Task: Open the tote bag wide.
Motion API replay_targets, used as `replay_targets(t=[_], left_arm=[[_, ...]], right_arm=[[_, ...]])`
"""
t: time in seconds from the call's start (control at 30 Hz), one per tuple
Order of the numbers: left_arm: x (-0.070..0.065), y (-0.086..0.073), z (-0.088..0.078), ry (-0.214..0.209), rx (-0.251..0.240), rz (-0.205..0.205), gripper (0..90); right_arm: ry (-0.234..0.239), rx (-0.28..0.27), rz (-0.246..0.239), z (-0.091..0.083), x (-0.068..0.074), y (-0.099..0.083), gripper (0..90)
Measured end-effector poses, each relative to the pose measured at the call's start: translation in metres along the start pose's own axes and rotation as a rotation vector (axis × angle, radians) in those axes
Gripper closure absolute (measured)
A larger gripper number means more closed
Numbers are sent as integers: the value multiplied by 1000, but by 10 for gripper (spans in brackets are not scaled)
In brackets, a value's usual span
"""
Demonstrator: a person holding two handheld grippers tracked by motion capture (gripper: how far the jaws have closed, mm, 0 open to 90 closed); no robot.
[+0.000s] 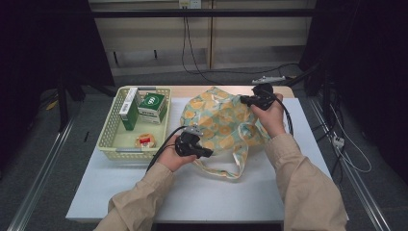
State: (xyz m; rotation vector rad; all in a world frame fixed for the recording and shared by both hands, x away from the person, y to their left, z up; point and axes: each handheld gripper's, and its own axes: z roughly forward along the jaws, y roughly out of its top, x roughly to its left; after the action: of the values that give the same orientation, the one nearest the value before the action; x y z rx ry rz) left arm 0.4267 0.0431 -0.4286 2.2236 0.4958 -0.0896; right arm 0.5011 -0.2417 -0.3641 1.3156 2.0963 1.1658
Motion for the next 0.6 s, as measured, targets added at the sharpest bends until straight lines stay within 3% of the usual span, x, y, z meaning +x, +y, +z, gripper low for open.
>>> replay_targets(t=[0.03, 0.07, 0.13, 0.2, 0.27, 0.33, 0.43, 0.5, 0.6], left_arm=[[-1, 2, -2, 10, -15, -8, 868], [-1, 5, -3, 27, -16, -19, 760], [-2, 8, -6, 46, -20, -22, 658], [-1, 12, -11, 84, -37, -53, 405], [-1, 16, -18, 93, -54, -51, 381], [-1, 22, -27, 102, -77, -52, 272], [-2, 31, -43, 111, -97, -31, 244], [-1, 36, -54, 104, -115, -45, 169], [4, 40, -71, 135, -139, -44, 147]], right_arm=[[0, 0, 0, 0, 0, 0, 900], [2, 8, -14, 0, 3, 0, 900], [20, 9, -32, 1, 9, 1, 900], [27, 16, -44, 1, 14, 3, 900], [37, 19, -48, 2, 17, 3, 900], [40, 24, -47, 3, 19, 2, 900], [51, 26, -43, 5, 22, 2, 900], [55, 20, -37, 5, 23, 3, 900], [59, 14, -39, 5, 24, 4, 900]])
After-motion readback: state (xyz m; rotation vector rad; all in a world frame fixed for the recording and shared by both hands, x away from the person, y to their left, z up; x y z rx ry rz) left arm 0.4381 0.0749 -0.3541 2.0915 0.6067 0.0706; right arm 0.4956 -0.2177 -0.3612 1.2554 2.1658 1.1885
